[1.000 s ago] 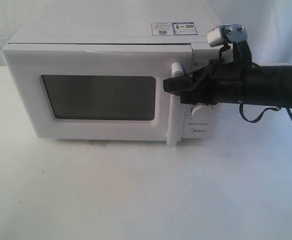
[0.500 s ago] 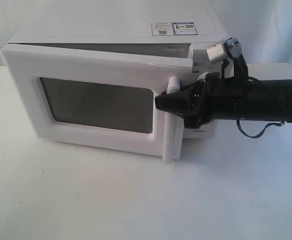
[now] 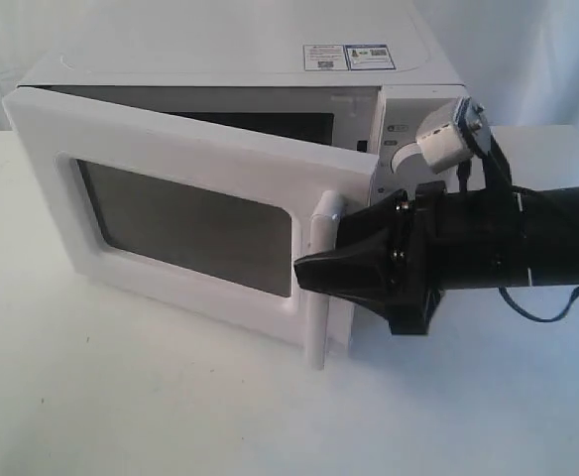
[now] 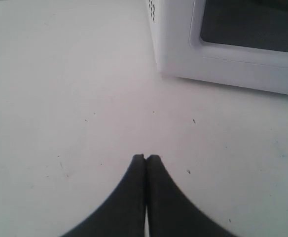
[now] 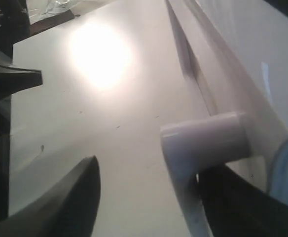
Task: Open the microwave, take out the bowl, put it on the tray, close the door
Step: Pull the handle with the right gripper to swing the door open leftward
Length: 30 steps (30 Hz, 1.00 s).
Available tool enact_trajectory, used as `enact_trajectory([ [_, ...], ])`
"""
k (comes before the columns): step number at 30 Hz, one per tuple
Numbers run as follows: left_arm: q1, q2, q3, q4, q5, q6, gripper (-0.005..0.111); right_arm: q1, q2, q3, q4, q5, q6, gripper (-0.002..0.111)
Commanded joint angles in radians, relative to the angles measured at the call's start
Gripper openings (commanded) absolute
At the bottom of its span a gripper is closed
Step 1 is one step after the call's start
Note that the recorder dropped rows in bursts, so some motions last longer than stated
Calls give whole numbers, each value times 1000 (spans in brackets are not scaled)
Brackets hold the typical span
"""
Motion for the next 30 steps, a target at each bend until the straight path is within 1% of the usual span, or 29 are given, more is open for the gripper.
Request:
enact_trajectory([
  [1, 1, -5, 4, 1, 3, -6, 0, 7, -168, 51, -115, -23, 138, 55],
  [4, 1, -5, 4, 1, 3, -6, 0, 7, -314, 101, -146, -106, 230, 54],
  [5, 1, -5, 4, 1, 3, -6, 0, 7, -374, 116, -146, -159, 280, 51],
  [7, 1, -5, 4, 1, 3, -6, 0, 7, -445, 133, -146, -235, 308, 45],
  [8, 1, -5, 4, 1, 3, -6, 0, 7, -475, 142, -144, -300, 307, 41],
  [10, 1, -5, 4, 1, 3, -6, 0, 7, -512, 170, -67, -568, 301, 26],
  [11, 1, -5, 4, 1, 3, -6, 0, 7, -509, 172, -29, -618, 288, 22],
  [13, 1, -5, 4, 1, 3, -6, 0, 7, -481, 170, 31, -605, 216, 14],
  [16, 1, -5, 4, 1, 3, -6, 0, 7, -403, 163, 178, -496, 23, 5],
  [17, 1, -5, 4, 1, 3, -6, 0, 7, -373, 163, 178, -489, -56, 2],
  [18, 1, -5, 4, 1, 3, -6, 0, 7, -342, 153, 178, -489, -82, 0],
  [20, 1, -5, 4, 1, 3, -6, 0, 7, -286, 137, 178, -468, -84, 0],
  [24, 1, -5, 4, 1, 3, -6, 0, 7, -193, 91, 178, -356, -130, 0],
  [27, 1, -5, 4, 1, 3, -6, 0, 7, -148, 68, 178, -354, -129, 0],
  [30, 1, -5, 4, 1, 3, -6, 0, 9, -123, 65, 178, -278, -129, 0],
])
